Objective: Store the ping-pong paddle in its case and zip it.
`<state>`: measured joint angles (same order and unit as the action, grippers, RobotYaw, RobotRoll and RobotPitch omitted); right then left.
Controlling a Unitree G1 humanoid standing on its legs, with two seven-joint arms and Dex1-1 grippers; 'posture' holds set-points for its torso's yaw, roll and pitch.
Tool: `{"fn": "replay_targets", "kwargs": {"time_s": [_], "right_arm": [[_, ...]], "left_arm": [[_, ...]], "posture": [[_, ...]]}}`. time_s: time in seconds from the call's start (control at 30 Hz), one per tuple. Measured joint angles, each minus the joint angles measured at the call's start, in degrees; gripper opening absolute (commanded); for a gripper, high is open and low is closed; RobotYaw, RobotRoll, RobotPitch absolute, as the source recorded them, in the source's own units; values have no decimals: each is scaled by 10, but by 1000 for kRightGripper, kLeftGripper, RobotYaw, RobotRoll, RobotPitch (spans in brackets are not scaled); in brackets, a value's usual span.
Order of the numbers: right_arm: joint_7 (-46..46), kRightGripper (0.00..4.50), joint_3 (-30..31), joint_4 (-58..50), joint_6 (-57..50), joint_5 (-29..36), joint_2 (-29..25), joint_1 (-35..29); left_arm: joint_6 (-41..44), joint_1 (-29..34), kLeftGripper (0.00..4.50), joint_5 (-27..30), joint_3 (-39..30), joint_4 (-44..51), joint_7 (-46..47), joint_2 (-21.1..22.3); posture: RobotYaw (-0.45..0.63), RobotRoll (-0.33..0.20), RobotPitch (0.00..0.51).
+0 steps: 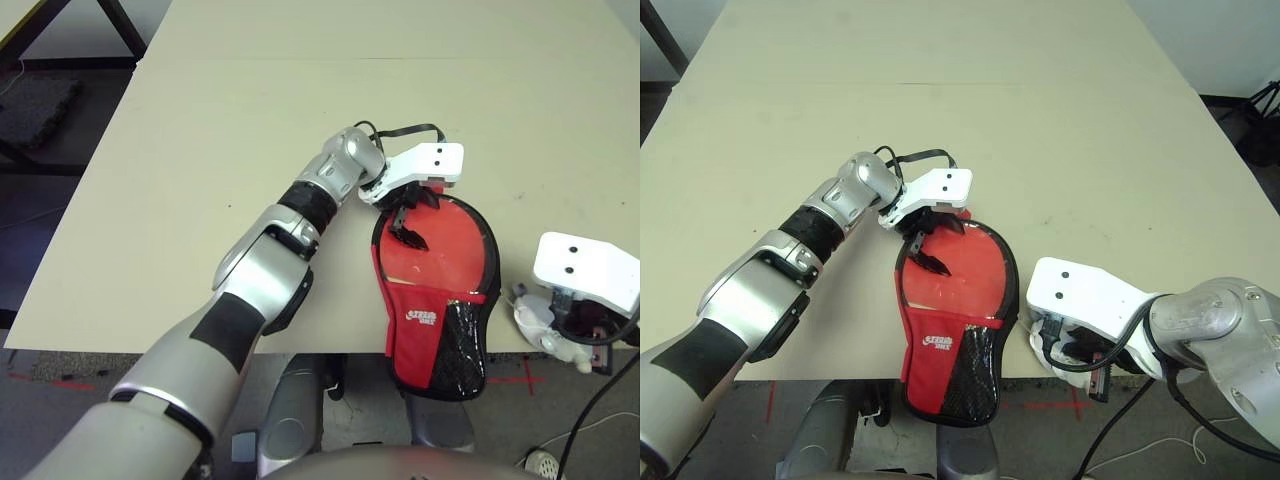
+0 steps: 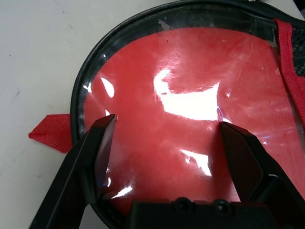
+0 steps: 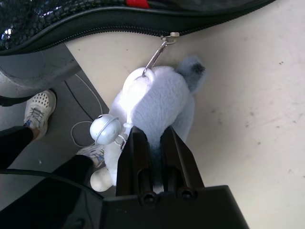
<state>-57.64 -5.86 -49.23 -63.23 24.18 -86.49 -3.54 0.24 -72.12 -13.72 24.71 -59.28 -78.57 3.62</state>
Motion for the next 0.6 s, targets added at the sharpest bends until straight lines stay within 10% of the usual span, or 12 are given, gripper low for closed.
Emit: {"fn": "replay_targets", "kwargs": {"time_s": [0.6], "right_arm": [[13,0,25,-87,58,-20,-50,-115]], "left_arm": [[-8,-8,4500,0,10,-16,1,-16]], "posture": [[-243,0,280]]}}
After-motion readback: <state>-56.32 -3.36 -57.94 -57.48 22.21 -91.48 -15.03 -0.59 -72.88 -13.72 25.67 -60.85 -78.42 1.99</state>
